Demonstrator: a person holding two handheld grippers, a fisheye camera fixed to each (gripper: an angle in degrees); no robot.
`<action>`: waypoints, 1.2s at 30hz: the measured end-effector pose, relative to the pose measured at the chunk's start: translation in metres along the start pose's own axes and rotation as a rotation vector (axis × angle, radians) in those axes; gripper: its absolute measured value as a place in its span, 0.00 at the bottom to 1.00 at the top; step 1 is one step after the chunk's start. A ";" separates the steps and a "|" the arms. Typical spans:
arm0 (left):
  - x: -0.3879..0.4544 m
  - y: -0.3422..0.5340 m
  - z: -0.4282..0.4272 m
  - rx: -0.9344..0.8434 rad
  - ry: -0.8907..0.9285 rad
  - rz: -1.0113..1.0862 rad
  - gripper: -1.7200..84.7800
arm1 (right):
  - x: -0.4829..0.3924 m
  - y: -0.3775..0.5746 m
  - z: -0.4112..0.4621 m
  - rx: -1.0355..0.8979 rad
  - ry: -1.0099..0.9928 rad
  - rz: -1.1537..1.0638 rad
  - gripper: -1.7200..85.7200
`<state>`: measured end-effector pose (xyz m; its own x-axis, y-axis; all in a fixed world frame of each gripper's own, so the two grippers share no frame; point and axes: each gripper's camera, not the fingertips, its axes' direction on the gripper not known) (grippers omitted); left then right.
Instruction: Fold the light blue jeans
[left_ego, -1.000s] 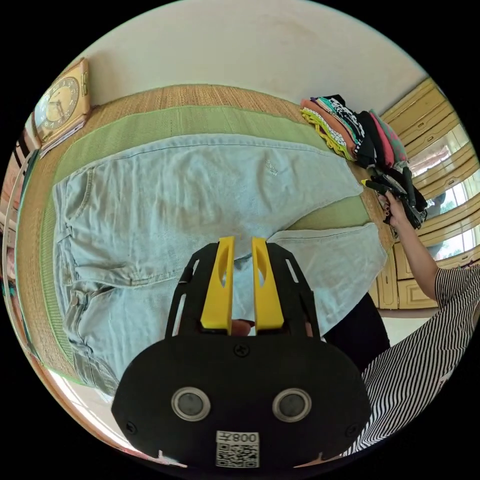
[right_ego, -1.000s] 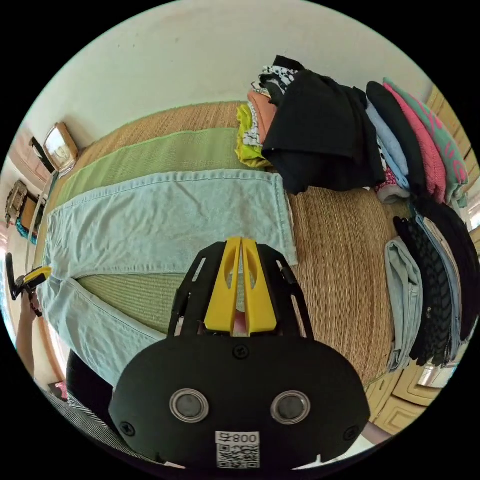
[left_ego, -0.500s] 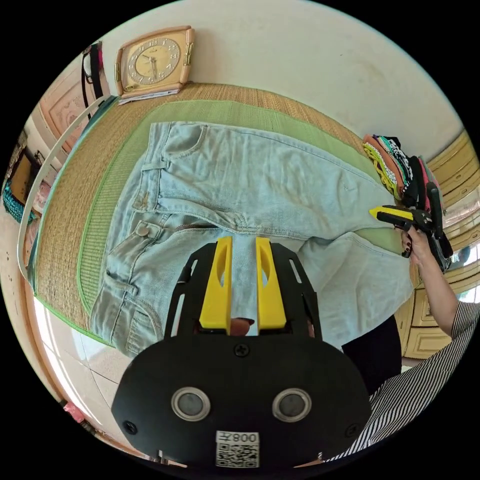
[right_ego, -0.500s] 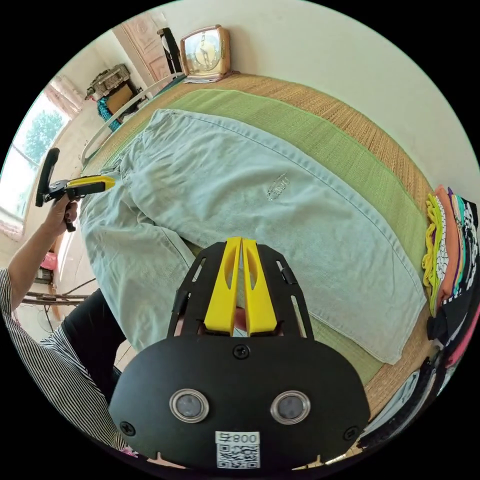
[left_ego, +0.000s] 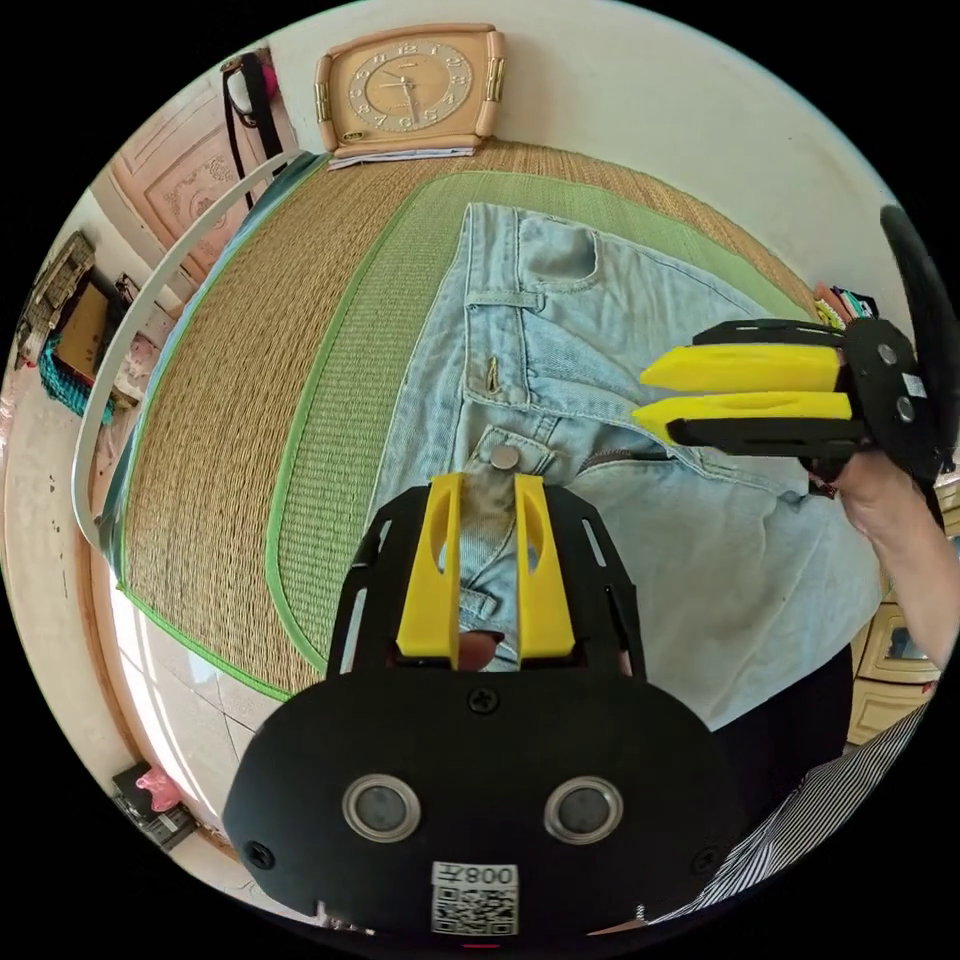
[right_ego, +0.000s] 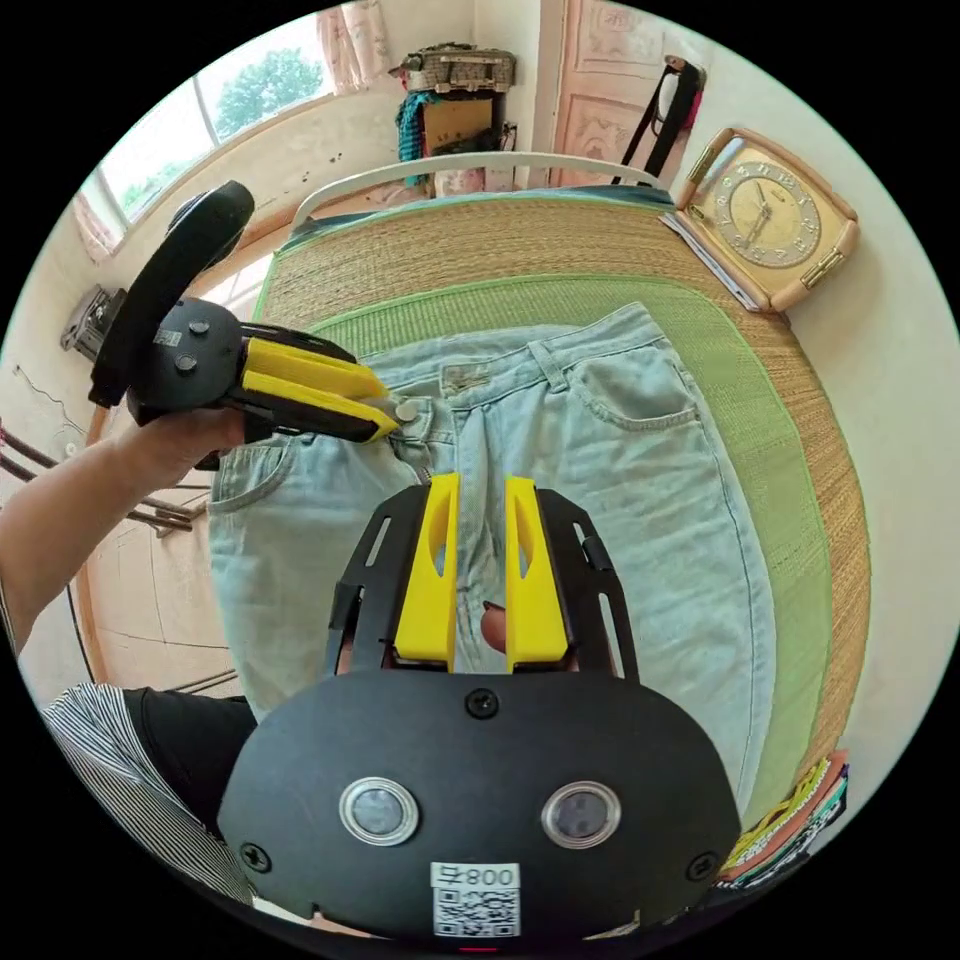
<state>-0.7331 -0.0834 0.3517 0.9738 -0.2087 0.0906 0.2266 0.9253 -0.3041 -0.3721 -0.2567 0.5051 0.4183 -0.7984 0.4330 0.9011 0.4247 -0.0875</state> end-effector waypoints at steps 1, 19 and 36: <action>-0.001 0.004 -0.002 0.009 0.000 0.006 0.10 | -0.002 -0.004 0.007 -0.015 0.014 0.006 0.11; -0.039 0.039 -0.051 0.188 0.016 0.016 0.04 | 0.044 -0.010 -0.020 0.272 -0.265 0.239 0.03; -0.096 0.115 -0.046 0.129 0.075 -0.169 0.11 | -0.015 -0.065 0.047 0.018 -0.149 -0.034 0.07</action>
<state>-0.7999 0.0286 0.2640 0.9221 -0.3825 0.0577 0.3867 0.9070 -0.1666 -0.4419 -0.2520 0.5463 0.3646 -0.7407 0.5643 0.9119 0.4068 -0.0553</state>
